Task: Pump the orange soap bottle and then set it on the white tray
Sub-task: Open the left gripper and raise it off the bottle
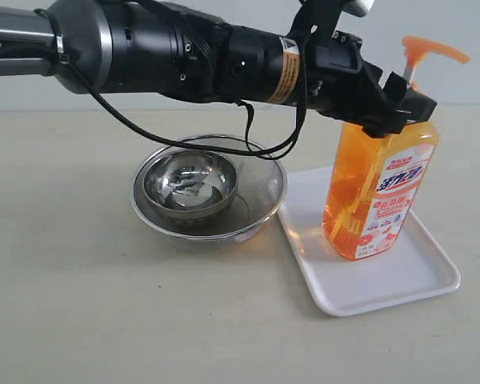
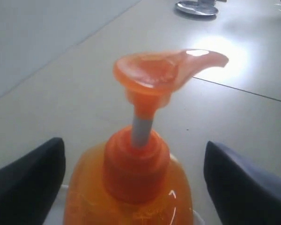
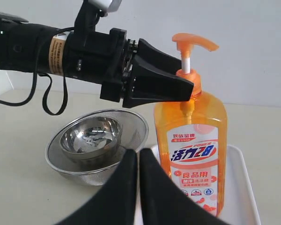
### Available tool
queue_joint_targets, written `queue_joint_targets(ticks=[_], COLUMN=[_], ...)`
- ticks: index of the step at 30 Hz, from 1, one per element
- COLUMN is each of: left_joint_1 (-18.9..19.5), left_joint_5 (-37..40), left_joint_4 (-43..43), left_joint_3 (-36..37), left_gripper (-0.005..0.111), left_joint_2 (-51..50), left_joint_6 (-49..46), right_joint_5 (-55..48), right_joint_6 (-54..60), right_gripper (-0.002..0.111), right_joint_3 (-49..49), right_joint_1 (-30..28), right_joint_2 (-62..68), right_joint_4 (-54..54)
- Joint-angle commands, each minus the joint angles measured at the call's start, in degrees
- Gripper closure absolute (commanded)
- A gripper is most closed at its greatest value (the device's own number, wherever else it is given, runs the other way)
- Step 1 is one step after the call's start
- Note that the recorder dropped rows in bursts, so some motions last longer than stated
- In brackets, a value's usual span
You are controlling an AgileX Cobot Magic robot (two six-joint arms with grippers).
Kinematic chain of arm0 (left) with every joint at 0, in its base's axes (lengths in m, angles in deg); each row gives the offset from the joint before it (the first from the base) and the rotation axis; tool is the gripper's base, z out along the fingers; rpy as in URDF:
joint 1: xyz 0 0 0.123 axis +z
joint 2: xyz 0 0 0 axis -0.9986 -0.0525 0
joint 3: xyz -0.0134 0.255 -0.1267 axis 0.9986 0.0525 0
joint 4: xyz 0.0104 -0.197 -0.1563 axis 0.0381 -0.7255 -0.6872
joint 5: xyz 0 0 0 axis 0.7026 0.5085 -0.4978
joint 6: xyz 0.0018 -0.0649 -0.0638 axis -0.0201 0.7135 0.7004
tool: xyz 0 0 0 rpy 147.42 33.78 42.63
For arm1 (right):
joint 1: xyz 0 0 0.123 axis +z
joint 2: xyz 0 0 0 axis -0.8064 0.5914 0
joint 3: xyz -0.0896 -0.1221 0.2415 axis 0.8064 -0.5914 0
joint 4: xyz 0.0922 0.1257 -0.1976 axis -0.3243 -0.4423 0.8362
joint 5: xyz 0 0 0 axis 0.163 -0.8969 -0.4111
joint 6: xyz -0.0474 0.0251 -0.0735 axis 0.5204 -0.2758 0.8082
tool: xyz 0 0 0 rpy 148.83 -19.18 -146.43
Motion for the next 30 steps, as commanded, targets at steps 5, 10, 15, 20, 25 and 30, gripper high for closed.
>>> queue_joint_targets(ticks=[5, 10, 15, 20, 25, 30], left_joint_1=[0.01, 0.39, 2.06, 5.48, 9.46, 13.05], left_joint_5=[0.69, 0.19, -5.54, -14.26, -20.67, -24.19], left_joint_4=[5.56, 6.97, 8.12, 8.83, 8.83, 8.83], left_joint_3=[-0.24, -0.24, -0.24, -0.24, -0.24, -0.24], left_gripper=[0.031, 0.042, 0.05, 0.05, 0.05, 0.05], left_joint_2=[1.04, 1.93, 3.03, 3.41, 3.41, 3.41], left_joint_6=[3.76, 4.0, 5.46, 8.57, 8.49, 8.49], right_joint_5=[0.58, 0.36, 0.36, 0.36, 0.36, 0.36], right_joint_6=[0.6, 0.81, 1.06, 1.06, 1.06, 1.16], right_gripper=[0.108, 0.108, 0.108, 0.108, 0.108, 0.108], right_joint_3=[-0.36, -0.36, -0.36, -0.36, -0.36, -0.36], right_joint_1=[-0.13, -0.13, -0.13, -0.13, -0.13, -0.13], right_joint_2=[-0.25, -0.25, -0.25, -0.25, -0.25, -0.25], right_joint_4=[0.29, 0.29, 0.29, 0.29, 0.29, 0.29])
